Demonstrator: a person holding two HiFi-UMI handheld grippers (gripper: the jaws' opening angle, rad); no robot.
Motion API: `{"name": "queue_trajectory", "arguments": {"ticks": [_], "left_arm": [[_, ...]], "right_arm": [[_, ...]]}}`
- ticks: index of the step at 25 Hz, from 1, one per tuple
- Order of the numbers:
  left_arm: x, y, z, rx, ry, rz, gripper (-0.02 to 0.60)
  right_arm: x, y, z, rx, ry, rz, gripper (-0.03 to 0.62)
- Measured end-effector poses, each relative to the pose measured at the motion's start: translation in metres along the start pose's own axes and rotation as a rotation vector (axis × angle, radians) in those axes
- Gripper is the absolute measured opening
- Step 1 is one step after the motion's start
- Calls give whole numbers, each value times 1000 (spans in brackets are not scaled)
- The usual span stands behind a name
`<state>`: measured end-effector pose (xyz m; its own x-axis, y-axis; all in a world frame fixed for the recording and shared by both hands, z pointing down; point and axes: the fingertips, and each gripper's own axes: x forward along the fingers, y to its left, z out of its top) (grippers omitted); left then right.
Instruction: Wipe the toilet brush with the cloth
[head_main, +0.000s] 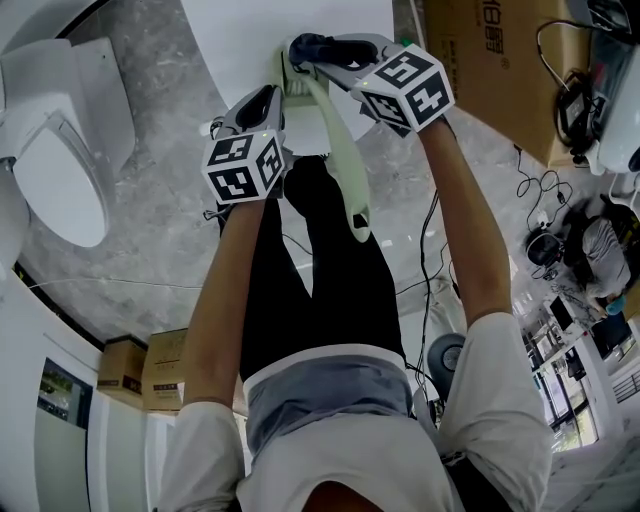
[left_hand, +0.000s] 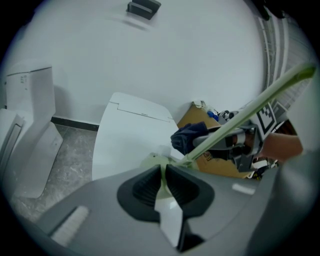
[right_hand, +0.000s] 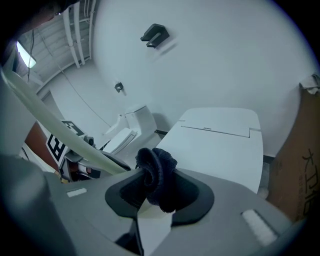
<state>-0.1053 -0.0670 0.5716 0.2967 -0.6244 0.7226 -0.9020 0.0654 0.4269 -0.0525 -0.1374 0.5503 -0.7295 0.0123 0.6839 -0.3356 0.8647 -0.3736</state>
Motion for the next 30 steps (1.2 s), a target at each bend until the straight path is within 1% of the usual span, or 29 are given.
{"name": "queue_trajectory", "arguments": {"ticks": [4,8,10,16,26,30], "left_arm": [[1,-1,0,2,4,4,0],[1,-1,-1,3,8,9,0],[1,-1,-1,6,11,13,0],[0,-1,0,11,16,20,0],[-2,-1,-1,3,32,30,0],[-3,-1,0,14,45,38,0]], "right_arm": [[-2,5,5,-6,-12,38,112],[-3,18,13,30,-47,126,111],[-3,23,15,39,-49,153,112],[-6,29,18,48,-51,189,112],[-27,44,34,-40,-47,240,112],[-37,51,42,-62,-47,256,112]]}}
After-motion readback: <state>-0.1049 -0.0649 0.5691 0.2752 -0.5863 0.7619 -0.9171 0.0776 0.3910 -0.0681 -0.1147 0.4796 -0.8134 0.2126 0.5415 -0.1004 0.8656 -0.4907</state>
